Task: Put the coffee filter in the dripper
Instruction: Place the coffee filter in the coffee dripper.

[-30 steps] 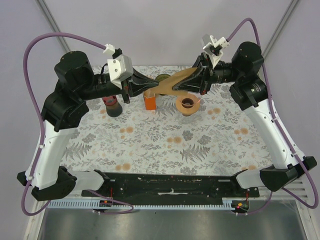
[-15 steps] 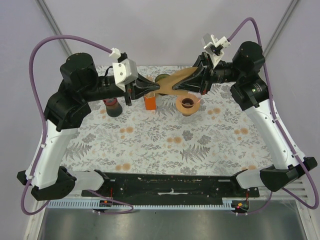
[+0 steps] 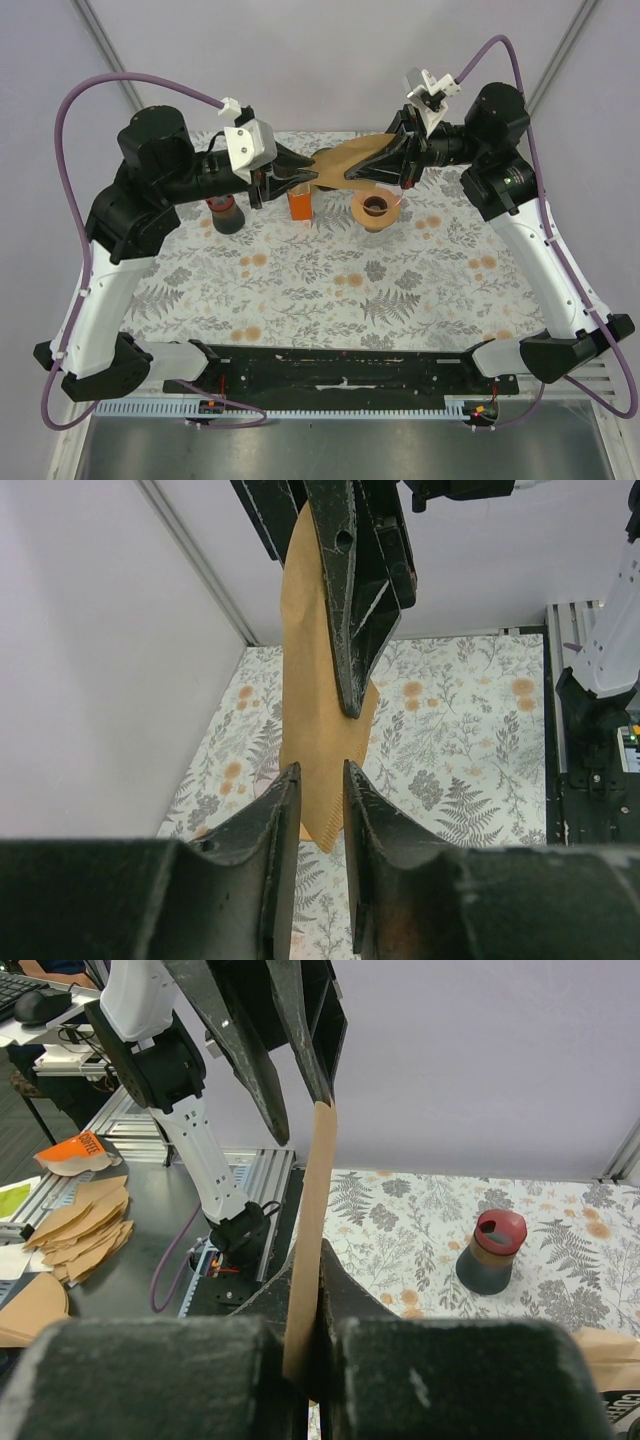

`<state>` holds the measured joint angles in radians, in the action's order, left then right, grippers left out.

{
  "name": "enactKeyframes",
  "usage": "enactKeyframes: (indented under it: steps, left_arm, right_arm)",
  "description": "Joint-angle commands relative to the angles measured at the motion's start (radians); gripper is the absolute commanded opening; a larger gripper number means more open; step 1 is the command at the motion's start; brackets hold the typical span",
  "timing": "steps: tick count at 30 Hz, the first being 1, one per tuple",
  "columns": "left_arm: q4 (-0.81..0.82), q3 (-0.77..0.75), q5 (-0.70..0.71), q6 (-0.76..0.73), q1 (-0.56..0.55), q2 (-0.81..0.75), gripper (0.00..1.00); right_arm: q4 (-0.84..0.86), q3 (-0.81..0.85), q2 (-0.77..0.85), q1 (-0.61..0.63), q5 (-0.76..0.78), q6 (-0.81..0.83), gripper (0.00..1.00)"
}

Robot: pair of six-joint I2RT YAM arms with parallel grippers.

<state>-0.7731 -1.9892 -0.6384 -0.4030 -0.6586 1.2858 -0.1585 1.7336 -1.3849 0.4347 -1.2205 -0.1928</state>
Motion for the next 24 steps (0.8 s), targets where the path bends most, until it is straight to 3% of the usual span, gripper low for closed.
enactKeyframes:
  steps: [1,6,13,21,24]
  left_arm:
    - [0.018,-0.062,-0.017,-0.014,-0.006,-0.017,0.31]
    - [0.041,-0.042,0.048,-0.033,-0.006,-0.019,0.34]
    - [0.044,-0.002,0.002,-0.036,-0.006,-0.023,0.35]
    - [0.044,0.02,-0.064,-0.017,-0.012,-0.034,0.17]
    - [0.043,0.02,-0.101,-0.023,-0.012,-0.042,0.14]
  right_arm:
    - [-0.004,0.034,0.02,0.004,0.009,0.015,0.0]
    - [-0.013,0.03,0.026,0.004,0.009,0.021,0.0]
    - [-0.019,0.021,0.035,0.004,0.016,0.027,0.0]
    - [-0.029,0.018,0.038,0.004,0.026,0.033,0.0]
    - [-0.029,0.021,0.034,0.003,0.027,0.035,0.0]
